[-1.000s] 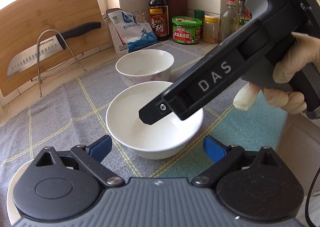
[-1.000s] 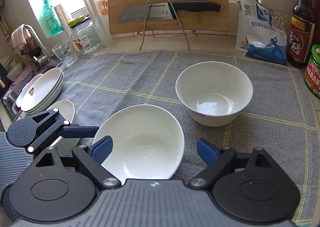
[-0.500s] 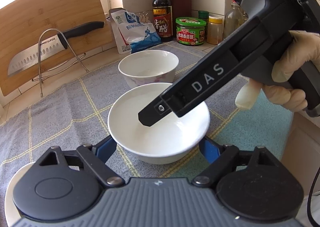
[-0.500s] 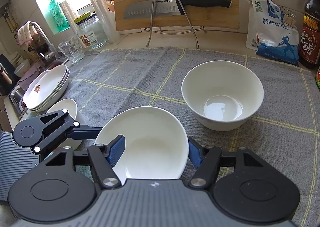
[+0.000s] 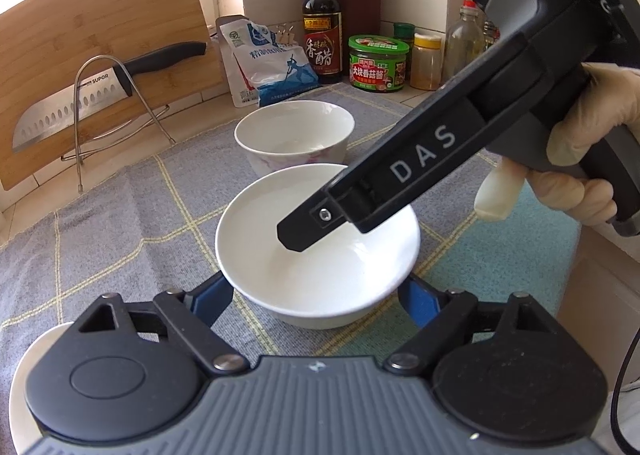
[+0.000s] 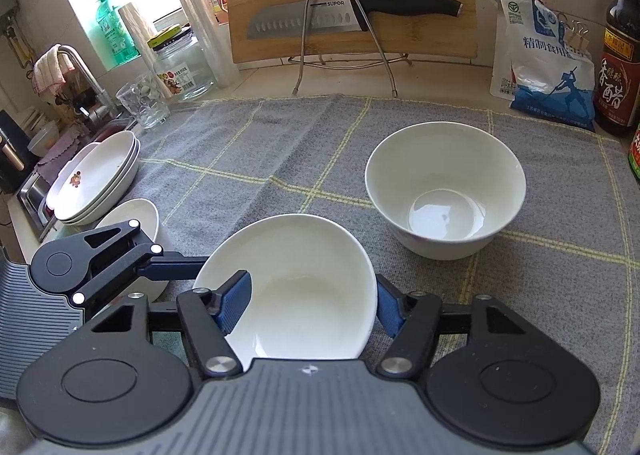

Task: Organize plates and bowls
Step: 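Carry the bowl with the right gripper into the first bowl and open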

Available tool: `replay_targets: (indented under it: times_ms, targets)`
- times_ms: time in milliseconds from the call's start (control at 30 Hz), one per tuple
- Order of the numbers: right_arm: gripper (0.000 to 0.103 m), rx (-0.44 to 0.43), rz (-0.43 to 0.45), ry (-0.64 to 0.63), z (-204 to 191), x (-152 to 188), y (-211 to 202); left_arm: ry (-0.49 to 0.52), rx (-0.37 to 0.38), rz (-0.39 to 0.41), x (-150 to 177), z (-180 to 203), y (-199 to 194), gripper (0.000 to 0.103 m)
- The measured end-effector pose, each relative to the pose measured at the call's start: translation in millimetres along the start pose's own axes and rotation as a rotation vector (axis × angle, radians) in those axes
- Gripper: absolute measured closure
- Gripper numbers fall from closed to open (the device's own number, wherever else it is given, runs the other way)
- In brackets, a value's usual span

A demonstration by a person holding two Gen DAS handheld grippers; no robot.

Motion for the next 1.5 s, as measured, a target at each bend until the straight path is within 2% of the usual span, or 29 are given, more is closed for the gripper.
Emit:
replay_targets:
  times_ms: [367,667,1233,1500]
  targets:
    - [0.032,-0.006,0.041,-0.022,-18,-5,-23,-0.002,-0.001,0.02,-8,-3,-29,0.014]
    - [0.032,-0.02,0.067,-0.043,-48,-10,-30,-0.01,-0.017,0.024,-1,-17,-55,0.014]
    - [0.032,-0.078,0.084,-0.12,-123,-31,-13,-0.077,-0.091,0.044,26,-49,-112,0.014]
    - [0.032,-0.098,0.055,-0.135,-150,-39,8,-0.091,-0.105,0.018,39,-69,-125,0.014]
Point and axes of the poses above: each gripper's, at about its wrist camera, not at the fingertips, and y roughly the way its jaws point, z to its right, x to its underside, the point moved 1 cm from there along y, roughly the way its jaws point, and after that the axes turned 4 degrees about x, right-handed, at the moved point
